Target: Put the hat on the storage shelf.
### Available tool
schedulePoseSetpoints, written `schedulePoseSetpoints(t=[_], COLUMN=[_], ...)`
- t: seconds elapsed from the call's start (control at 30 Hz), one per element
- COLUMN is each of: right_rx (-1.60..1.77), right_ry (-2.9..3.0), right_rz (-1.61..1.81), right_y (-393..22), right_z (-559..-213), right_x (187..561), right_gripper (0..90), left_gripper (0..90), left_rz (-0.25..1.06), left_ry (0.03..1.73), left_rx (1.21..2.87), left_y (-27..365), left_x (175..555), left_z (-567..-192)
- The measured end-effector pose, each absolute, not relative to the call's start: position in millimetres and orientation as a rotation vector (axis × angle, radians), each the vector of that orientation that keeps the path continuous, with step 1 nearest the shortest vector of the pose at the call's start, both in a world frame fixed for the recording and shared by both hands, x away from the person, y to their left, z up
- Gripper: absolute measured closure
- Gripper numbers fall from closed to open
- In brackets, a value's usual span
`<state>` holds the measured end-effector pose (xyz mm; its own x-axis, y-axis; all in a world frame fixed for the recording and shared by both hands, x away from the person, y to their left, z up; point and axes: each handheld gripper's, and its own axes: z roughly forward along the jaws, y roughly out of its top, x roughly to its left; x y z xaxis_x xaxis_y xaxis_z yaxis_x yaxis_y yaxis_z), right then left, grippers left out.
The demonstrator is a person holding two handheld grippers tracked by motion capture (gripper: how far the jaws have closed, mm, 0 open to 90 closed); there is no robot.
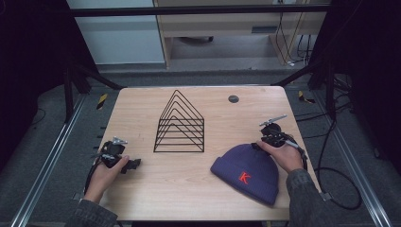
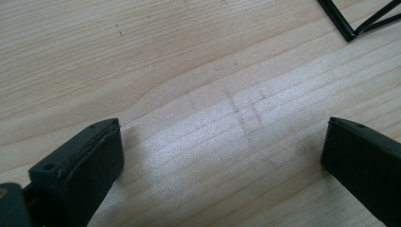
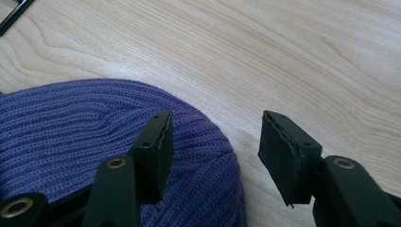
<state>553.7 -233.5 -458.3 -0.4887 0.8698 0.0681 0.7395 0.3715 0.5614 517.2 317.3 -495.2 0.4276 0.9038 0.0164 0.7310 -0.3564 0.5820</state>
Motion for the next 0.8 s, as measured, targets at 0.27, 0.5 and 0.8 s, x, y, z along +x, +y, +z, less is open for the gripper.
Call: schedulePoseSetpoints(t=[0.27,0.5,0.8], right_rx=[1.453,1.483,1.529], right_ry=[2.409,2.394,2.383], right_rz=[0.797,0.805,0.839], right_y=[-233,-236,-239], right_z=[-465,-471,-480], right_x=[552,547,542], right_gripper=[45.6,41.9,41.3], left_gripper=[0.0,0.0,0.0], left_rz=[0.464,0.463,0.463], left_ry=[1.378,1.375,1.373], left_rx=[2.186,2.188,2.187], left_y=[317,317,317], left_x=[517,517,517], left_z=[-495,-495,-495])
